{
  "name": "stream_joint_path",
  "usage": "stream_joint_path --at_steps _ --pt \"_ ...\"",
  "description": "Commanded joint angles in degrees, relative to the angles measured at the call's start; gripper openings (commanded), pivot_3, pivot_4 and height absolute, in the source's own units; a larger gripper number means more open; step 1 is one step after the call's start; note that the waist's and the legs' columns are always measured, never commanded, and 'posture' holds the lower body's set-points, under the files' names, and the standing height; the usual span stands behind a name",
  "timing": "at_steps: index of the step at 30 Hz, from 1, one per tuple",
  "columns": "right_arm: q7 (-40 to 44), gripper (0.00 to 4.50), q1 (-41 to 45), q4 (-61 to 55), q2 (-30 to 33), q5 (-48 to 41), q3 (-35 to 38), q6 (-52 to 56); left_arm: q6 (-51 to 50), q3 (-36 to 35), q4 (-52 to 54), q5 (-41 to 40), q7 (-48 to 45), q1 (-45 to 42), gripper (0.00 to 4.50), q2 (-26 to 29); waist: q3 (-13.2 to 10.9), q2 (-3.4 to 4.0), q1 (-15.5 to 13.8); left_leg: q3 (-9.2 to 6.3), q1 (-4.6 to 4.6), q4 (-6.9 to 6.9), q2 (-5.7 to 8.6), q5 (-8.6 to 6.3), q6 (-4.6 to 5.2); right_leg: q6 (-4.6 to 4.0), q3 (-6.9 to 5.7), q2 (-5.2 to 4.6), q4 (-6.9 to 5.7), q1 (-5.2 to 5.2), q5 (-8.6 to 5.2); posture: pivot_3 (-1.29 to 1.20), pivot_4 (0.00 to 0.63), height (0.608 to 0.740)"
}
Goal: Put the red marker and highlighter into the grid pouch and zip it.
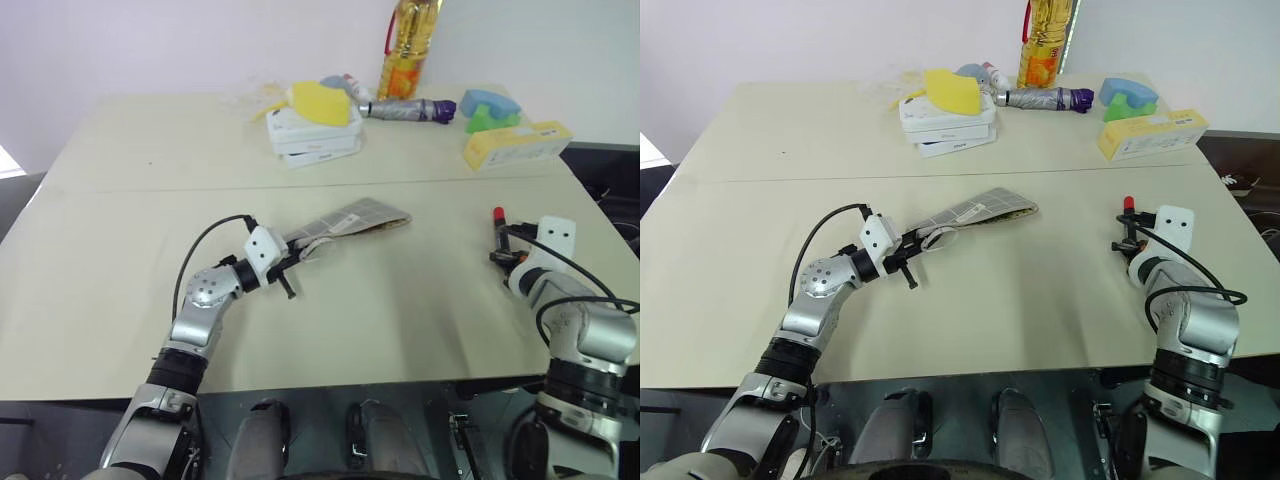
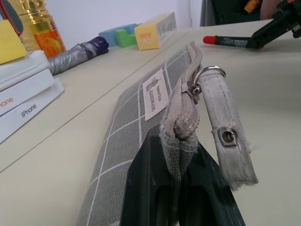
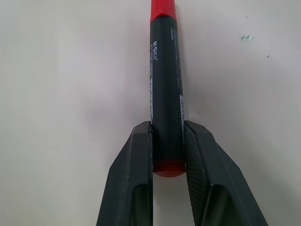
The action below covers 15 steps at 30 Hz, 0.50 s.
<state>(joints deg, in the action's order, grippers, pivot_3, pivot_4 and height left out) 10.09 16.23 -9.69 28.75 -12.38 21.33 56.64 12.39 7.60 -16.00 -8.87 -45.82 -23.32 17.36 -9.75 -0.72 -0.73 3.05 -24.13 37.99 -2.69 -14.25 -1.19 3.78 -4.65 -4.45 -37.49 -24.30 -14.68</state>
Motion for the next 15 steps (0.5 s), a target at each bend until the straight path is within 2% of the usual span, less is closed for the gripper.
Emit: stream_joint_path --at_steps 1,3,5,10,15 --pt "10.18 0.37 -5.62 -12.59 11.87 4.06 -10.74 -8.3 -0.65 -1.59 1.08 -1.46 -0.36 -1.03 0.0 0.67 -0.01 0.07 0.06 0.01 -0.02 -0.02 0.02 -0.01 0.02 0.01 0.01 -0.03 0.02 -0.03 0.0 0.0 0.15 0.74" --pt "15.1 0.37 -9.26 -16.94 16.47 3.52 -12.47 -11.91 -0.67 -1.64 0.82 -1.72 -0.64 -1.43 0.0 0.87 0.0 0.02 0.06 -0.02 -0.03 -0.01 0.03 -0.03 0.04 0.02 0.0 -0.01 0.05 -0.03 -0.01 0.0 0.15 0.74" --pt "19.11 0.37 -11.68 -21.69 18.68 0.99 -11.09 -13.63 -0.4 -1.77 0.18 -1.88 -1.01 -1.96 0.0 1.04 -0.02 -0.02 0.09 -0.06 -0.02 0.0 -0.02 -0.03 0.04 0.02 -0.03 0.07 0.09 -0.01 -0.01 0.0 0.15 0.74" --pt "23.31 0.37 -13.39 -26.41 20.6 -0.36 -10.57 -13.99 0.42 -1.72 -1.01 -2.02 -1.85 -2.75 0.0 1.09 -0.02 -0.03 -0.01 -0.03 -0.03 0.05 -0.01 -0.03 0.04 0.02 -0.02 0.05 0.09 -0.01 -0.01 0.0 0.15 0.74" --pt "23.7 0.37 -12.19 -25.86 20.8 0.89 -12.4 -13.93 1.11 -1.52 -1.42 -2.04 -2.69 -2.8 0.0 0.86 -0.03 -0.05 -0.03 -0.03 -0.03 0.05 -0.01 -0.03 0.04 0.01 -0.02 0.04 0.09 0.0 -0.01 0.0 0.15 0.74"
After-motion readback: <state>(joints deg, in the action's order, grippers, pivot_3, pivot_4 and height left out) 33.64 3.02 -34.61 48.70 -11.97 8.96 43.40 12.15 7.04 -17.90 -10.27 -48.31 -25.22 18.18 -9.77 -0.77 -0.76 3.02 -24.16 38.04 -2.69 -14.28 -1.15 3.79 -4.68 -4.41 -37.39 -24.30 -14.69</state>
